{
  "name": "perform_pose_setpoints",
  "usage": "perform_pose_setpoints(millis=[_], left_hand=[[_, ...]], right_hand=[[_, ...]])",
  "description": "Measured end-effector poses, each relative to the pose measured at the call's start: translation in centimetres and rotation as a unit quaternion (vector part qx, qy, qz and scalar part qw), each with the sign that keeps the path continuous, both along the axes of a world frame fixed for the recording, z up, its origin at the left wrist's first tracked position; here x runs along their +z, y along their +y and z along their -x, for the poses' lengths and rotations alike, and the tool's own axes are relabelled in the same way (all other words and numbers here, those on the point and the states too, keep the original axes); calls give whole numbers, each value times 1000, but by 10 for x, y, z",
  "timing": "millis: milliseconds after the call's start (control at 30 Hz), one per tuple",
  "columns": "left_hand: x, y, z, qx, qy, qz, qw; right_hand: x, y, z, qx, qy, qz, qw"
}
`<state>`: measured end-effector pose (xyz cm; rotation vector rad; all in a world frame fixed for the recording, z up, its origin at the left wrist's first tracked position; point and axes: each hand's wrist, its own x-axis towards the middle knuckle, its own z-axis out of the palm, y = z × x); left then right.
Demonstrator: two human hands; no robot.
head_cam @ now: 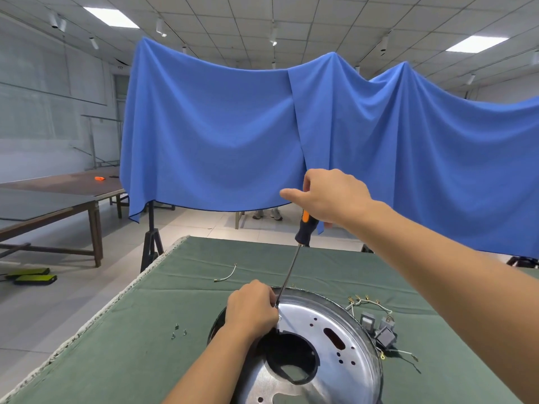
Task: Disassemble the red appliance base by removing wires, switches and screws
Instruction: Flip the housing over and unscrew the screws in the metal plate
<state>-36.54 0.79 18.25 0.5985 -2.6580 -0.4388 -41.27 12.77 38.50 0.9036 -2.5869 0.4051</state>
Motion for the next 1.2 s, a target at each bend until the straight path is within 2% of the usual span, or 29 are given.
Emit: perform_pose_setpoints(millis=[33, 200, 267, 433, 600, 933, 1067, 1200], left_hand=[[0, 0, -1, -1, 0, 1, 1000], [0, 1, -1, 0, -4, 4, 1000], [0, 1, -1, 0, -6, 4, 1000], [-1, 1, -1, -1, -4, 4, 1000], [-1, 1, 0, 0, -2, 4, 1000], [-1, 3, 2, 3, 2, 36, 999], [0, 4, 3, 20, 25, 35, 999], [-1, 7, 5, 11, 18, 58, 998]], right_hand=[[0, 0, 2, 0, 1, -2, 1000], [9, 7, 0, 68, -117, 6, 991], [8, 8, 0, 55, -97, -15, 994], [-4, 8, 8, 26, -9, 18, 999], [-7, 10, 13, 72, -66, 101, 990], [-3, 21, 15, 81, -57, 183, 978], [-9, 33, 19, 75, -23, 255, 964], [-31, 46, 28, 43, 18, 369, 928]])
